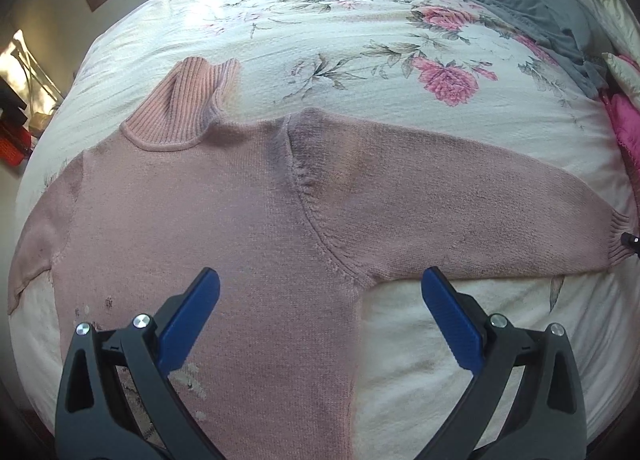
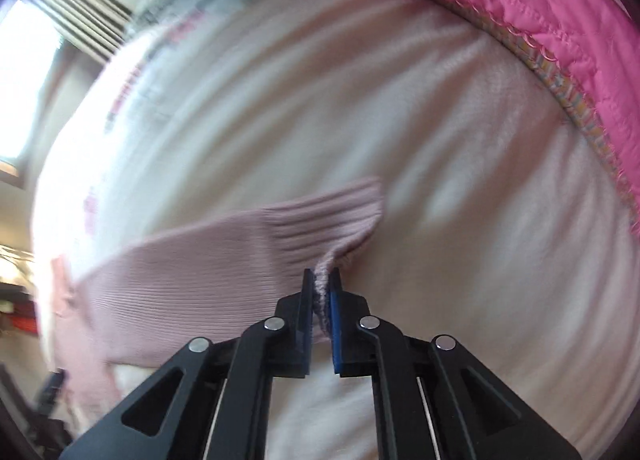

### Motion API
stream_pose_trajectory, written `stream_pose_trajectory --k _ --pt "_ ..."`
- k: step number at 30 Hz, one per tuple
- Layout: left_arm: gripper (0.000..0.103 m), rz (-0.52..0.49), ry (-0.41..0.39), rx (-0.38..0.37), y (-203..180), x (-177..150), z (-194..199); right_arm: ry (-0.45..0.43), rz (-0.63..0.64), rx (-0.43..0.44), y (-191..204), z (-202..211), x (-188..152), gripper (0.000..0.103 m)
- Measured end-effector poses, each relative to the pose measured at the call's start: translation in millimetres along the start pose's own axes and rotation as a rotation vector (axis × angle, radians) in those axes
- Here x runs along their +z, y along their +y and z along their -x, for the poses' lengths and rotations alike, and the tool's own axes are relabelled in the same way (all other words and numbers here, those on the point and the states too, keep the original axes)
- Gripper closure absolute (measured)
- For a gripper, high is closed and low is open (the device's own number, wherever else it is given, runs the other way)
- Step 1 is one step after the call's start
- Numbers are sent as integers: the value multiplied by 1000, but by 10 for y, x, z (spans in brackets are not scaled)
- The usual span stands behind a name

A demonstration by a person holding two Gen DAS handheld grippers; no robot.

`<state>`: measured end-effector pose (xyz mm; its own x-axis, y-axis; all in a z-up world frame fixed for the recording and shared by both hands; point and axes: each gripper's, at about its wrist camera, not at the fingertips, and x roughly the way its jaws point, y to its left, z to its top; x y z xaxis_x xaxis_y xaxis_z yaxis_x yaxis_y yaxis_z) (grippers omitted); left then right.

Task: Fold small clothes

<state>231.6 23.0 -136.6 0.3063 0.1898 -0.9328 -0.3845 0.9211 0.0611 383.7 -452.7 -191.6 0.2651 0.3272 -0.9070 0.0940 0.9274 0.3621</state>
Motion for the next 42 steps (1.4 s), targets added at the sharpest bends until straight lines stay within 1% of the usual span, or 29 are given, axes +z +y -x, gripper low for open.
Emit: stream_pose_trajectory --k 2,4,6,9,10,12,15,16,18,19,20,22,23,26,32,36,41,42 --pt "3 18 4 3 137 -22 17 -21 26 72 249 119 -94 96" --pt "3 39 6 6 277 -43 37 -23 81 134 575 175 -214 96" --pt "3 57 8 5 415 -64 51 -14 147 185 961 184 -344 96" --pt "3 75 13 8 581 -90 62 29 246 253 1601 99 -548 96" --pt "3 82 14 6 629 -97 66 41 291 257 1800 90 -720 96" --pt "3 94 13 -1 714 -111 86 73 372 257 2165 -17 -939 96" --pt "3 99 9 -17 785 -119 114 139 416 273 2563 -234 -1192 96" --pt "3 96 10 -22 791 -121 117 154 429 256 2644 -316 -1248 96" --pt "3 93 15 -33 793 -110 117 176 453 221 2786 -484 -1257 95" --pt "3 93 19 -43 789 -105 113 189 459 216 2791 -542 -1262 91" --pt "3 95 25 -54 779 -98 105 208 465 220 2796 -569 -1308 84" --pt "3 101 42 -91 735 -78 77 222 481 229 2731 -587 -1351 64" --pt "3 103 51 -110 700 -72 62 220 496 229 2715 -559 -1368 60" --pt "3 81 66 -155 512 -59 -1 195 505 226 2511 -337 -1436 59" --pt "4 -1 84 -219 -87 98 -219 161 364 161 1682 -19 -1534 59" --pt "4 -38 100 -226 -472 285 -453 165 310 96 1253 51 -1685 59" --pt "4 -53 171 -237 -780 392 -803 170 243 56 809 138 -1834 59" --pt "11 -51 183 -247 -825 395 -851 170 234 45 745 149 -1854 59"
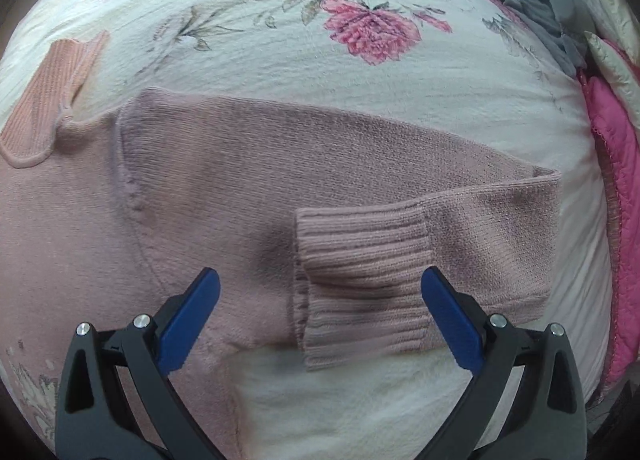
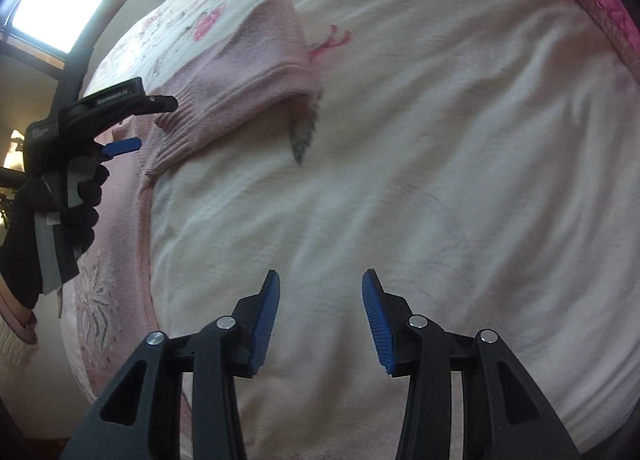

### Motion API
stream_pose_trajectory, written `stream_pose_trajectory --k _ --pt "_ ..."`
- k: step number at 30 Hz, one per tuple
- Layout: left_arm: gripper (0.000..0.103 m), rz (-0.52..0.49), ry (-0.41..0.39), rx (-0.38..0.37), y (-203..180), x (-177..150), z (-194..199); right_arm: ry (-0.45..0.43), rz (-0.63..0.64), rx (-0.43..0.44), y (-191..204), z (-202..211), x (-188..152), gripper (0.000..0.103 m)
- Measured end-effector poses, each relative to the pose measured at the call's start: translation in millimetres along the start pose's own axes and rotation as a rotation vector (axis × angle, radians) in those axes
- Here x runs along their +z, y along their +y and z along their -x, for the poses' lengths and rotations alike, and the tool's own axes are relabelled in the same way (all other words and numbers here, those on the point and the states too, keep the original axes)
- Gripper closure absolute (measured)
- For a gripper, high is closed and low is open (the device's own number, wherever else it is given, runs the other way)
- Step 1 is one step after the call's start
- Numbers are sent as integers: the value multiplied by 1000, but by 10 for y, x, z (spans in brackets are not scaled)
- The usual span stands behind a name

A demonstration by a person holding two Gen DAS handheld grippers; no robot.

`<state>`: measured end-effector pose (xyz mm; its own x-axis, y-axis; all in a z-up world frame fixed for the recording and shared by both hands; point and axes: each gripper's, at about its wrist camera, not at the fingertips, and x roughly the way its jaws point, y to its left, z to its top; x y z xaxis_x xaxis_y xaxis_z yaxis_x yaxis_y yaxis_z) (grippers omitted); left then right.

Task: Fold small clothes

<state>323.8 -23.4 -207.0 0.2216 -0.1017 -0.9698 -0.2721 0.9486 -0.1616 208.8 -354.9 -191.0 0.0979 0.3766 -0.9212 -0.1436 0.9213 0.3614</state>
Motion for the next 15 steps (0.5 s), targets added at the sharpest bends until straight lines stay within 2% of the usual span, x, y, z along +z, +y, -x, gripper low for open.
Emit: stream_pose_trajectory --k 1,2,4,5,6,10,15 --pt "21 -1 10 -14 -34 6 -44 1 -10 -5 -54 12 -33 59" --pt "45 -3 25 -40 -61 13 -90 3 -21 -7 -98 20 -60 59" --pt "57 1 27 -61 -106 4 -116 5 -37 -15 -132 18 -77 59" --pt "76 -2 18 -90 -121 -6 -104 5 -40 -19 -138 18 -84 59" --pt "87 -5 18 -121 -135 -15 -88 4 -42 -22 -141 19 -85 59" --pt "93 -1 -41 -198 -105 -62 143 2 -47 -21 -81 -6 -52 59" --pt "94 51 -132 -265 213 -167 611 0 -3 -9 185 -67 33 59"
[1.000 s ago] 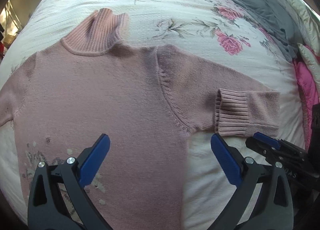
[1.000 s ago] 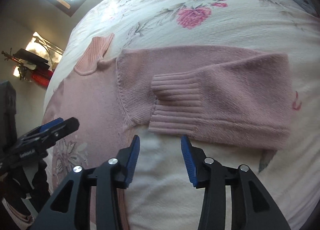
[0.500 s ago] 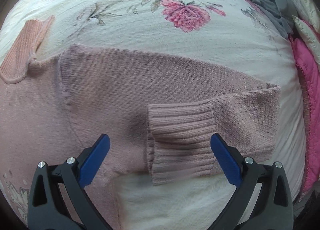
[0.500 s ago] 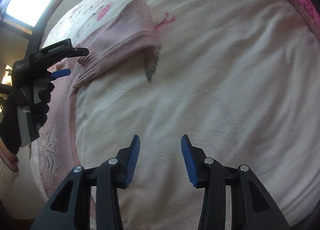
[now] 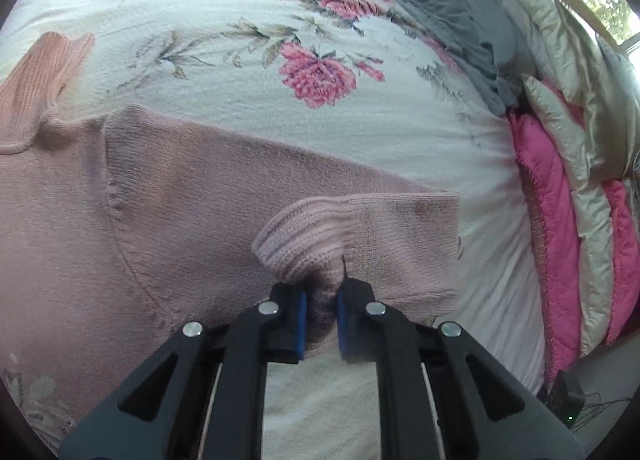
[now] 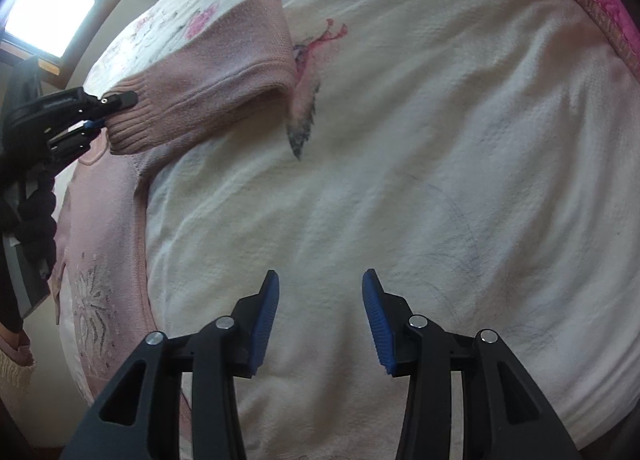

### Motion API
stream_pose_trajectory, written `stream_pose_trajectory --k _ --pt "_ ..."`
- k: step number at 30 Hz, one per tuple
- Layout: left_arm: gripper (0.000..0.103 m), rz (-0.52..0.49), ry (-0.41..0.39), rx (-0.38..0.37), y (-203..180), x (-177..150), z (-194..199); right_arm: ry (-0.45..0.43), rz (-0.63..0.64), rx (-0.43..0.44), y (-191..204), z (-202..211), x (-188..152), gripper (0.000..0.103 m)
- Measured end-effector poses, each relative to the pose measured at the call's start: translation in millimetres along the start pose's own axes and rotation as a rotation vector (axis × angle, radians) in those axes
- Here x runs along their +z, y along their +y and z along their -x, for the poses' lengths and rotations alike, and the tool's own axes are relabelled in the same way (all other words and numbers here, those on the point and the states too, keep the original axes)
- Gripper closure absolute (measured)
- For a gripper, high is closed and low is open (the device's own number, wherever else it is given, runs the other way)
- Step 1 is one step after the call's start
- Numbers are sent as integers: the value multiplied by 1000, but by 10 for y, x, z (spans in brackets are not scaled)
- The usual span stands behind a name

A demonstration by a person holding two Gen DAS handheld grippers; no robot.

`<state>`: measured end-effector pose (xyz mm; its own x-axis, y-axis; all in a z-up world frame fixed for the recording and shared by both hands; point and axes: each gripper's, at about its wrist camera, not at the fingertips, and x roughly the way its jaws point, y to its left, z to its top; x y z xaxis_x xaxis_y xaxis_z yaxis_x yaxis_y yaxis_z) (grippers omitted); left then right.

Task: Fold small clothes

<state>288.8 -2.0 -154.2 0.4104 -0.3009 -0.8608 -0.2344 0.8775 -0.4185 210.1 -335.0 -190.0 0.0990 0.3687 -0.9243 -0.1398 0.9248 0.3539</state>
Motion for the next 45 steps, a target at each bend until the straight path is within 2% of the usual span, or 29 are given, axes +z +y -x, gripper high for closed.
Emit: stream_pose_trajectory --k 4,7,14,20,25,28,31,34,36,38,41,45 --pt "94 11 -84 42 313 -32 485 0 43 15 248 -46 77 59" --pt "94 54 -124 84 695 -24 840 3 70 26 449 -101 138 59" --pt "94 123 -188 236 1677 -30 1505 14 142 49 972 -251 246 59" --pt "94 202 -219 314 2393 -79 1896 10 206 71 1486 -366 374 58" --pt "94 255 -224 352 2853 -128 2078 -6 239 104 1938 -450 550 58" --pt "94 275 -189 369 3092 -149 1996 -14 253 126 2209 -556 695 57" --pt "93 305 -131 365 3309 -183 1807 16 247 133 2434 -801 832 56" --pt "90 309 -86 413 3477 -236 1668 73 224 86 2500 -1131 907 56" --pt "81 317 -82 439 3585 -266 1687 129 197 44 2452 -1357 899 56" --pt "78 338 -94 466 3699 -297 1788 171 191 9 2396 -1492 852 56" --pt "80 351 -126 539 3800 -335 2003 153 227 -17 2399 -1434 757 57" --pt "79 317 -193 511 3687 -320 2234 44 238 21 2497 -1098 648 55"
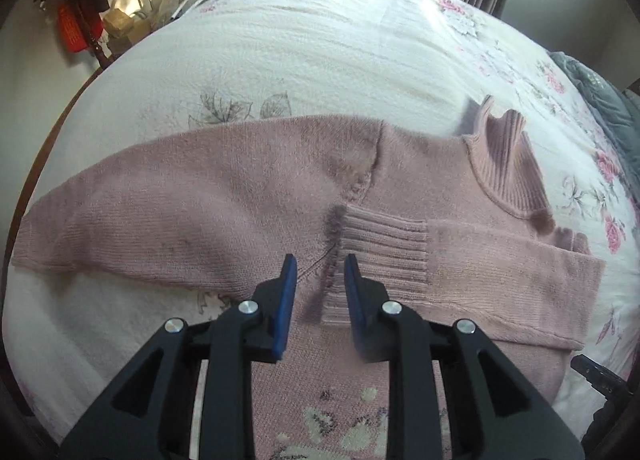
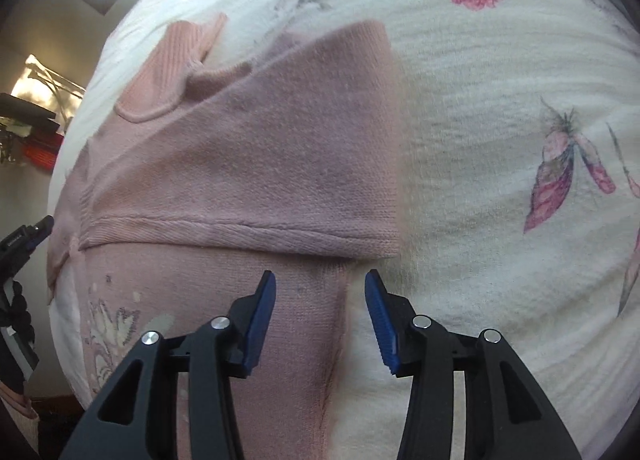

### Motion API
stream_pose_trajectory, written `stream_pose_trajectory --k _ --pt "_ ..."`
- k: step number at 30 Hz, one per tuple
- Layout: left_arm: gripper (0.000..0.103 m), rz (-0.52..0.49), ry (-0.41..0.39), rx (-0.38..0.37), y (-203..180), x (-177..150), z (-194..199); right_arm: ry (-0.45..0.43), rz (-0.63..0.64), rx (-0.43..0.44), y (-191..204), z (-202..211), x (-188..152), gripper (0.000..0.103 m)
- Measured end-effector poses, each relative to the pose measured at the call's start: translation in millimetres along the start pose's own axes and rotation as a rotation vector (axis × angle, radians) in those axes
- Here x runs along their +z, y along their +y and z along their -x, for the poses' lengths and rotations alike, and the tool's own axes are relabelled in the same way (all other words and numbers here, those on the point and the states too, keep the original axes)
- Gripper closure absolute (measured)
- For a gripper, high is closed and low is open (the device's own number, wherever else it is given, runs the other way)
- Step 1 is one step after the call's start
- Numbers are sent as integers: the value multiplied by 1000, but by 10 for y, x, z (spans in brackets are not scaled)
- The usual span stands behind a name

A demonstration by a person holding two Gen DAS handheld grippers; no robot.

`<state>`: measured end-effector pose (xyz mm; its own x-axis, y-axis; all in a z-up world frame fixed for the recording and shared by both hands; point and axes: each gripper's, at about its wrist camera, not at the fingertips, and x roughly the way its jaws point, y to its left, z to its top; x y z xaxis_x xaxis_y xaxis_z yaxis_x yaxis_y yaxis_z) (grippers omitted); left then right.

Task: Fold small clothes

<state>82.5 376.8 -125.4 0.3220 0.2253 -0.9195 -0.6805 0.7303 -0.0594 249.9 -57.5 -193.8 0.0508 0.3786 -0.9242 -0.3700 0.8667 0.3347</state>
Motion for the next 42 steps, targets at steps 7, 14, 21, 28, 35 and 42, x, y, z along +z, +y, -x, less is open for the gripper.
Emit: stream_pose_trajectory --k 7,14,21,28,35,42 --pt "77 -86 79 -84 -545 -114 -295 -3 32 1 275 -108 69 52" --pt "76 -45 185 -94 -465 -246 -655 94 23 -87 161 -452 120 53" --pt "57 -25 109 -120 236 -466 -73 -2 104 -24 698 -27 -125 43" --pt "54 142 138 -25 1560 -758 145 55 137 33 1314 -200 -734 42" --pt "52 396 118 -27 2906 -851 253 126 126 47 1773 -401 -1259 42" --pt "52 659 51 -53 4027 -704 185 127 108 -37 1993 -436 -1449 42"
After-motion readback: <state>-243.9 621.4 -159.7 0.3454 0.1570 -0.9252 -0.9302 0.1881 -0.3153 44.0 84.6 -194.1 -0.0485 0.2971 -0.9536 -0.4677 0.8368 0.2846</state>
